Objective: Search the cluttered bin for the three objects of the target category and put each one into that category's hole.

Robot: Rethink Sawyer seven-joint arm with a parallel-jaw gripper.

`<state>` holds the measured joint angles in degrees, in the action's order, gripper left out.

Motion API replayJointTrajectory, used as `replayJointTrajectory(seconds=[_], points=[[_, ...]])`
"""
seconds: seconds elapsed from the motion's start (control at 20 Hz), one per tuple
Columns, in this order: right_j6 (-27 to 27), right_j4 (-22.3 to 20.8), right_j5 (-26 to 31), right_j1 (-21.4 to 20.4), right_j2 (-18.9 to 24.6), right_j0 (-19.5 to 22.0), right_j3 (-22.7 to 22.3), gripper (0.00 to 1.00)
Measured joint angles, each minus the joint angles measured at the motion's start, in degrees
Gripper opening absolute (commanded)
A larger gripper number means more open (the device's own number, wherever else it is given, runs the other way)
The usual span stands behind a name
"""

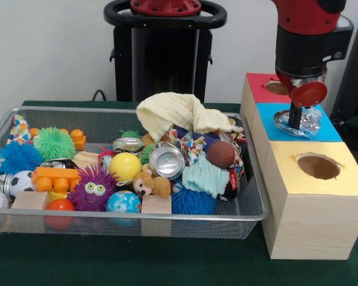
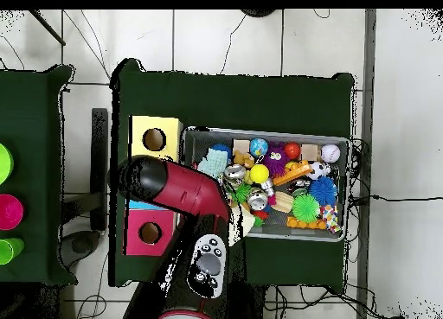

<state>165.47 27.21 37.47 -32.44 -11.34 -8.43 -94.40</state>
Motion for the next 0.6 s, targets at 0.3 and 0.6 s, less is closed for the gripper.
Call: replayJointTrajectory(seconds=[0.3,0.6], points=[[0.0,-0.1,0.0,0.0,0.0,0.0,0.0,0.0],[0.0,-2.1,-0.1,-0.4,1.5,1.2,0.1,0.0]])
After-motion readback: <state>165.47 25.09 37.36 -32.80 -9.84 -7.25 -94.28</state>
